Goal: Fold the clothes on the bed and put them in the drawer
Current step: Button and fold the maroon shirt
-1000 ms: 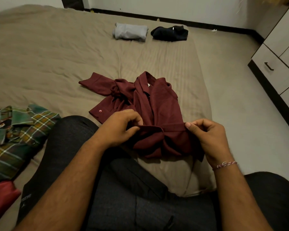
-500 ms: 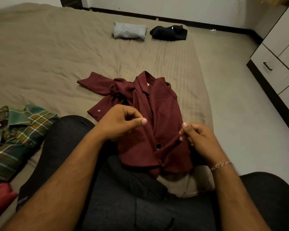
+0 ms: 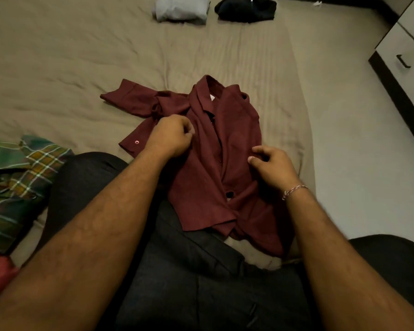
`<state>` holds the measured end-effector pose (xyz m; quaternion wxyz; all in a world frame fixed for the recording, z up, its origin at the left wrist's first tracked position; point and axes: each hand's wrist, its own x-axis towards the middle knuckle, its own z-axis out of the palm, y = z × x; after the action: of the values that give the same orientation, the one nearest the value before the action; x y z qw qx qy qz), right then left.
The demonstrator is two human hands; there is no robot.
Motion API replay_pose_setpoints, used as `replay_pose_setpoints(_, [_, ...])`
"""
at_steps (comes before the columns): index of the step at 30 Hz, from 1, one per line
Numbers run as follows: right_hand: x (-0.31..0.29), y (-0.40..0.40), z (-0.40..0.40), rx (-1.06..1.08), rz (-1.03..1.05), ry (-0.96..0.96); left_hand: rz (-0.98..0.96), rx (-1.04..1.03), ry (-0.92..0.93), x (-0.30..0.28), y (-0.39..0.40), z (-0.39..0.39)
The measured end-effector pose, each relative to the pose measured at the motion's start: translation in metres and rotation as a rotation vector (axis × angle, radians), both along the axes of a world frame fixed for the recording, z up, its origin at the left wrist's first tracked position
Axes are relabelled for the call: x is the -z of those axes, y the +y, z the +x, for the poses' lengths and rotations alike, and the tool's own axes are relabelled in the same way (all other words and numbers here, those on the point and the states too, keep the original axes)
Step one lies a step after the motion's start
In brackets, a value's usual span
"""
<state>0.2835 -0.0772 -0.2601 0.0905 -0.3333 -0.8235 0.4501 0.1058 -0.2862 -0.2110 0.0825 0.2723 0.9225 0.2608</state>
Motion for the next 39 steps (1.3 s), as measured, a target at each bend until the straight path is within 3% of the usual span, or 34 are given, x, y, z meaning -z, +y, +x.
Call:
replay_pose_setpoints(6, [-0.013,0.007,0.019,0.390,-0.029,0.415,0.187,-0.255,0.136,-0.040,-0.047,-0.005])
replay_pose_setpoints(9, [-0.023,0.008,0.024,0.395,0.165,0.377,0.076,-0.274,0.300,-0.039,-0.049,-0.007])
replay_pose_setpoints(11, [-0.031,-0.001,0.027,0.328,0.343,0.354,0.087,-0.110,0.353,-0.038,-0.037,0.001])
replay_pose_setpoints(13, [-0.041,-0.013,0.030,0.114,0.364,0.380,0.145,0.234,0.237,-0.035,-0.022,0.016])
replay_pose_setpoints(16, [-0.045,-0.041,0.037,-0.365,0.212,0.067,-0.217,0.676,0.067,-0.020,-0.004,0.044])
replay_pose_setpoints(18, [-0.033,-0.060,0.043,-0.568,0.427,-0.217,-0.446,0.710,0.088,-0.006,0.001,0.048])
replay_pose_setpoints(20, [-0.020,-0.074,0.047,-0.591,0.591,-0.300,-0.464,0.640,0.095,-0.002,-0.001,0.043])
replay_pose_setpoints(24, [-0.021,-0.069,0.046,-0.514,0.553,-0.313,-0.388,0.469,0.099,-0.009,-0.013,0.034])
replay_pose_setpoints(27, [-0.031,-0.051,0.052,-0.737,0.324,-0.512,-0.356,0.423,0.001,-0.015,-0.021,0.031])
replay_pose_setpoints(29, [-0.038,-0.046,0.058,-0.830,0.074,-0.497,-0.353,0.467,-0.152,-0.017,-0.024,0.030])
replay_pose_setpoints(31, [-0.040,-0.043,0.055,-0.675,0.018,-0.236,-0.154,0.449,-0.127,-0.016,-0.018,0.032])
replay_pose_setpoints(33, [-0.039,-0.036,0.038,-0.377,0.176,0.104,0.151,0.377,0.118,-0.014,-0.001,0.030])
replay_pose_setpoints(34, [-0.039,-0.033,0.027,-0.238,0.244,0.213,0.210,0.367,0.192,-0.013,0.010,0.026])
replay_pose_setpoints(36, [-0.032,-0.020,0.003,-0.044,0.206,0.248,-0.005,0.409,0.246,-0.006,0.029,0.016])
replay_pose_setpoints(39, [-0.013,0.007,-0.022,-0.019,0.224,-0.069,-0.517,0.419,0.168,0.014,0.037,0.006])
